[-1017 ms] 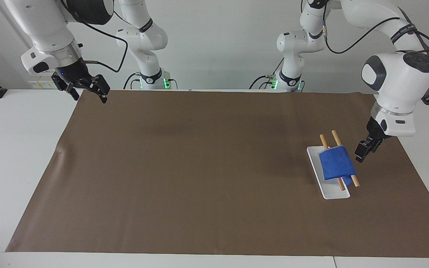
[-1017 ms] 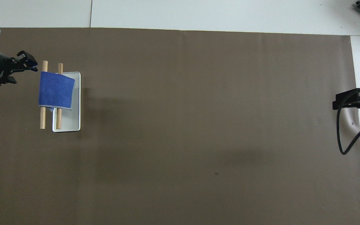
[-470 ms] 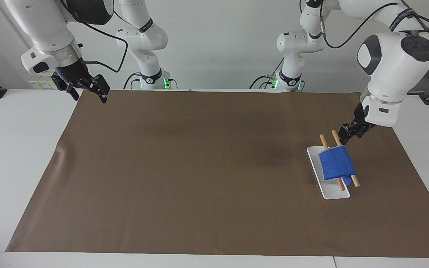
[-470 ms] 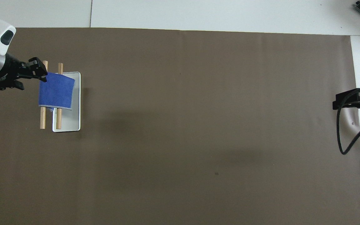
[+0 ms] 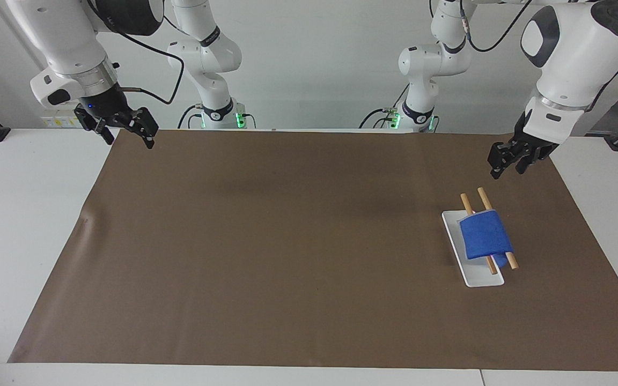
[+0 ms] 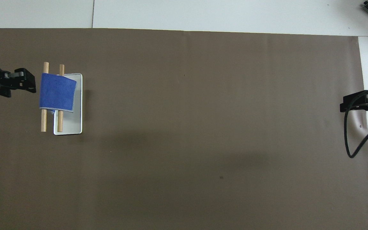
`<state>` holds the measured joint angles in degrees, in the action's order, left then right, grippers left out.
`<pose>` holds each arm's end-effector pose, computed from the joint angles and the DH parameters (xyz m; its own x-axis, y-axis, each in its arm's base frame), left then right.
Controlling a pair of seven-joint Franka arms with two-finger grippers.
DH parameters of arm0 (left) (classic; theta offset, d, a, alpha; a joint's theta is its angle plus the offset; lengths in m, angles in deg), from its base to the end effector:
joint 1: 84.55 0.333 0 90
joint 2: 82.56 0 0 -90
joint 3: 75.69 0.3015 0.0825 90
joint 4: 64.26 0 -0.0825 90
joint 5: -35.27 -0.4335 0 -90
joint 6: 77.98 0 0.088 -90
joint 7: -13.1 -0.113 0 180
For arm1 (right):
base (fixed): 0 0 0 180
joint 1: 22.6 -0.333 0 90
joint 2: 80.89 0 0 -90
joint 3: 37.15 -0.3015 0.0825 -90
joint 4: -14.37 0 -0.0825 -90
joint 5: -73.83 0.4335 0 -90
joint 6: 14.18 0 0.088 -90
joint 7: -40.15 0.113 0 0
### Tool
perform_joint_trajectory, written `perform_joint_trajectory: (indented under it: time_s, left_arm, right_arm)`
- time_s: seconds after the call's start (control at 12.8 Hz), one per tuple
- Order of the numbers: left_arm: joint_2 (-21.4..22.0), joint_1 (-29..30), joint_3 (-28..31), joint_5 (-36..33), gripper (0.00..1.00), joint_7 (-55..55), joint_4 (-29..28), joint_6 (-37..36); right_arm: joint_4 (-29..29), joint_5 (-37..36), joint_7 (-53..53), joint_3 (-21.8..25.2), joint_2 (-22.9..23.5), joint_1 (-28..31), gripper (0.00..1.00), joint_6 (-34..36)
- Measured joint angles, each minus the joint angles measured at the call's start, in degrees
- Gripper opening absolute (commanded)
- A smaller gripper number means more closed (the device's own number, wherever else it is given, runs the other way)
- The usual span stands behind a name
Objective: Right arm passes towel to left arm to hang
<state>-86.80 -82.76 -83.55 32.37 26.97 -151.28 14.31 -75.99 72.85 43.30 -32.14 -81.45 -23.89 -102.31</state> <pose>0.6270 -0.0583 0.5896 0.9906 0.1341 0.0278 0.1350 -0.9902 -0.0348 0.5960 -0.0410 0.6038 0.9924 -0.1201 -0.0282 -0.1196 -0.9927 0.0178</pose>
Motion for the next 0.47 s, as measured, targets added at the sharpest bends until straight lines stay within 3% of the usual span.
perform_joint_trajectory:
  time_s: [0.47]
  left_arm:
    - [0.65, -0.01, 0.17, 0.03, 1.0, -0.74, -0.52, 0.04]
  right_arm:
    - [0.0, 0.0, 0.0, 0.0, 0.0, 0.0, 1.0, 0.0]
